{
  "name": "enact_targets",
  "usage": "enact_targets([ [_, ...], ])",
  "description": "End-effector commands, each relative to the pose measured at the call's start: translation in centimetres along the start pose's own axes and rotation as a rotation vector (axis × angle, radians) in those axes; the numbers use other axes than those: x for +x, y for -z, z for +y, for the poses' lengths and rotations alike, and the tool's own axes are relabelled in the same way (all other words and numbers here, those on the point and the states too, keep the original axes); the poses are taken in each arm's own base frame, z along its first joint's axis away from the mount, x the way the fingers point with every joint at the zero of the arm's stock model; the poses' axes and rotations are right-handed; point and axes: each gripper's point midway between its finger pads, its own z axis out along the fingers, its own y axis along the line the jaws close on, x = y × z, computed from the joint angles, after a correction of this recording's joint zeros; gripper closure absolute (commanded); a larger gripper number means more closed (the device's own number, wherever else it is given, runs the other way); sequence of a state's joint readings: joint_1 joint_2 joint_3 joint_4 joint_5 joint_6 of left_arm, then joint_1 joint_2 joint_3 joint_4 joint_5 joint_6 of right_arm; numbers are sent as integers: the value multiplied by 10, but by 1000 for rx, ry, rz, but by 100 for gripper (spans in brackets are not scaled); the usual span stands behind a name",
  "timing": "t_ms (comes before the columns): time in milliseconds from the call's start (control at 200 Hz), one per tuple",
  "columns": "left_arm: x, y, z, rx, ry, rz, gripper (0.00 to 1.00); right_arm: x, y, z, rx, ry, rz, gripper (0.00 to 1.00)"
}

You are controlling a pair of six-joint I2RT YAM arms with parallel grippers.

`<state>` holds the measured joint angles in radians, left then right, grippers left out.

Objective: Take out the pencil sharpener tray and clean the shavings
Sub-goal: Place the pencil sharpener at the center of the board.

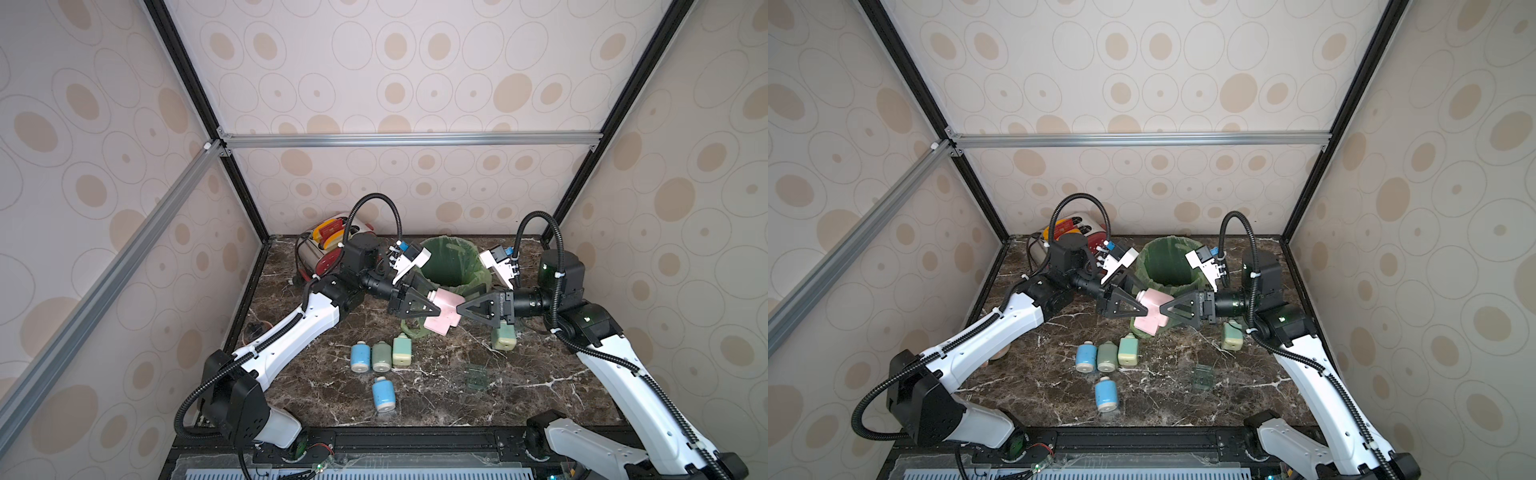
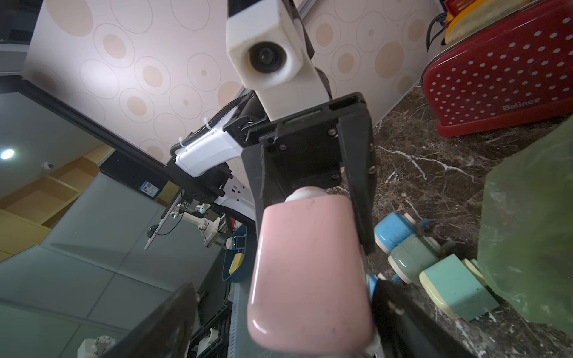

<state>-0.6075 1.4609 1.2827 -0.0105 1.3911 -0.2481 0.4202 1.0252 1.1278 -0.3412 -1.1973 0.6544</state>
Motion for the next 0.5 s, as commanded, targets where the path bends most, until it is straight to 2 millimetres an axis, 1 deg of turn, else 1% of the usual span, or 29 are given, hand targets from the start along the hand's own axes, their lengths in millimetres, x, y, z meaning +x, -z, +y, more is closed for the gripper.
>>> enact_targets([
  [0,-12,-1,-10,31,-73,1,100,-1,0,10,-56,48,13,15],
  [135,-12,-2,-9,29,-67,3,100,3,-4,7,-59,42,32,20],
  [341,-11,-2,-6,24,-61,5,100,14,-17,9,-70,49,87,21],
  [491,-10,-2,-4,16,-58,10,100,23,-21,4,-56,42,114,21],
])
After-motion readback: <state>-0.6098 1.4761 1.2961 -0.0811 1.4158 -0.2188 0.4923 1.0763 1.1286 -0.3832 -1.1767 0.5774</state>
